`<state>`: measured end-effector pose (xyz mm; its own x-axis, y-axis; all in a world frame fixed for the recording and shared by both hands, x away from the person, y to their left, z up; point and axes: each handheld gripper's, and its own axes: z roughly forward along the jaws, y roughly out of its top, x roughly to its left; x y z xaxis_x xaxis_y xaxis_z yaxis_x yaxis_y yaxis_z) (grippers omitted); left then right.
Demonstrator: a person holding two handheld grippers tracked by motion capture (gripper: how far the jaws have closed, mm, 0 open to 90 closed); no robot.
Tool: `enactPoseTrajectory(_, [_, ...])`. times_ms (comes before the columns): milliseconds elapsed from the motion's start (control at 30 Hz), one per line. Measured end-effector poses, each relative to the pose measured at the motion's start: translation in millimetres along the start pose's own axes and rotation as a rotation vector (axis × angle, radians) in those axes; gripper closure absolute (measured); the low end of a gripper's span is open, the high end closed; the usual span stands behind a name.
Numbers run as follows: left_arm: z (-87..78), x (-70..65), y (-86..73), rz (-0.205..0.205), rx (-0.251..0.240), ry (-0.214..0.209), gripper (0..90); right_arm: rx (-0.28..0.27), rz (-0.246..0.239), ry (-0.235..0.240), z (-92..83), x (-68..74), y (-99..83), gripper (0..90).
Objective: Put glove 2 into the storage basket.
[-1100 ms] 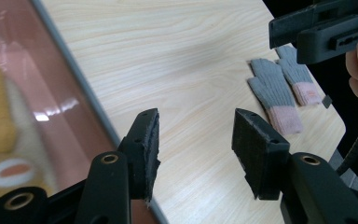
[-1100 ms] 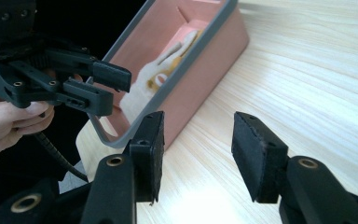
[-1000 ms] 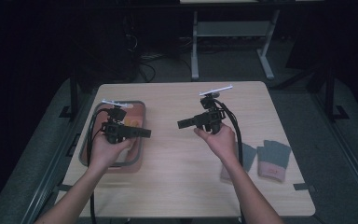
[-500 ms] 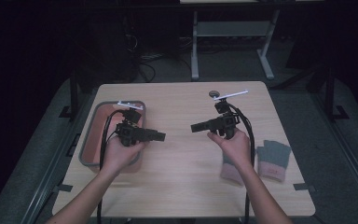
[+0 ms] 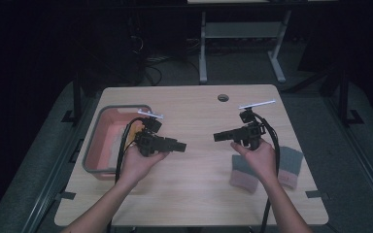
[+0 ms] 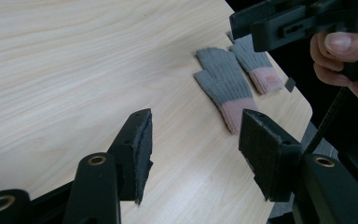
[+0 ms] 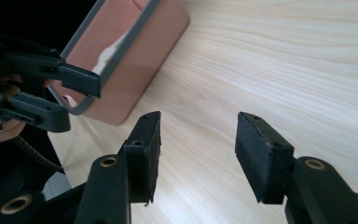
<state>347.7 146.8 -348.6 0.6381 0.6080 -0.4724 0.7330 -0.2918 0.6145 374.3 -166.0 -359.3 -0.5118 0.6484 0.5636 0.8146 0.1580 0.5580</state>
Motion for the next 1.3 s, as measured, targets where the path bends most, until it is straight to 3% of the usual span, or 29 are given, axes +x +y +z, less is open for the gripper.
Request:
enactPoseTrajectory(833, [45.8, -31.7, -7.4, 0.054, 0.020, -0.082, 36.4, -0.041, 0.029, -0.145, -50.5, -46.8, -54.6, 48.0])
enactPoseTrajectory(1300, [68.3, -47.6, -16.7, 0.095, 0.027, -0.107, 32.3, -0.028, 0.026, -0.267, -75.1, -71.5, -89.0, 48.3])
